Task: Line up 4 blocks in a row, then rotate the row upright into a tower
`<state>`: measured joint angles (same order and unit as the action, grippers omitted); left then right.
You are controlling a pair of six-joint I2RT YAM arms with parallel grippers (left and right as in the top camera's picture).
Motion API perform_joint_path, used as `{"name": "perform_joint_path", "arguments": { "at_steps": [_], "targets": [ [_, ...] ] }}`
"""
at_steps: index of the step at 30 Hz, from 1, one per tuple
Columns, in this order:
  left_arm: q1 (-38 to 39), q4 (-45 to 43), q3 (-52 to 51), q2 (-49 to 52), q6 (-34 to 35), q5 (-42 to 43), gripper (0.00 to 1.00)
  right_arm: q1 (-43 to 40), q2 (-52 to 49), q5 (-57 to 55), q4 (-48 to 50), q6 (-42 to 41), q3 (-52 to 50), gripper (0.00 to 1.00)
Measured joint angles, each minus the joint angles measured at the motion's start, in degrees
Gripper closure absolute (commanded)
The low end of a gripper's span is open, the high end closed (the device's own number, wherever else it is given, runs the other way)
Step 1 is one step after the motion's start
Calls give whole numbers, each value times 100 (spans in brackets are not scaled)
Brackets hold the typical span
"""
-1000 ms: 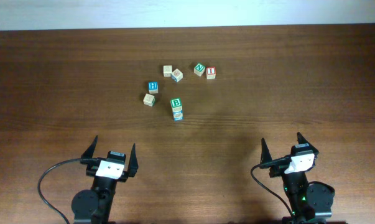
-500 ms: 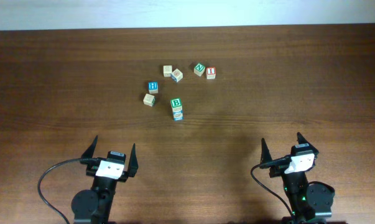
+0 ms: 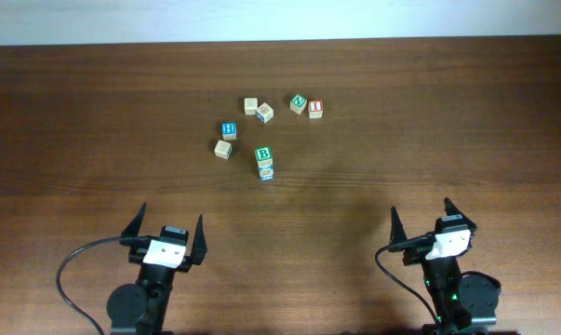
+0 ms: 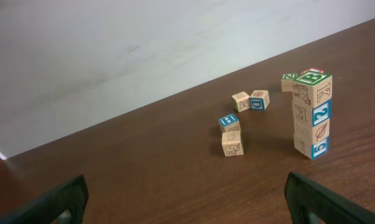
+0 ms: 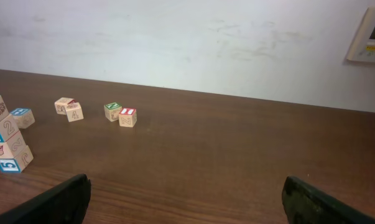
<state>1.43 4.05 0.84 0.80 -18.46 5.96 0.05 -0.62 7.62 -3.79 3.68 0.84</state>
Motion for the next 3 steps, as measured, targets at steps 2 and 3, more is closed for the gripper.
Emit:
{"name": "perform_joint_path", "arguments": {
  "at_steps": [2, 3],
  "targets": [
    [0, 0, 0, 0, -2, 0, 1, 0, 0, 0, 0, 2, 0, 2],
    [0, 2, 0, 0, -2, 0, 1, 0, 0, 0, 0, 2, 0, 2]
  ]
}}
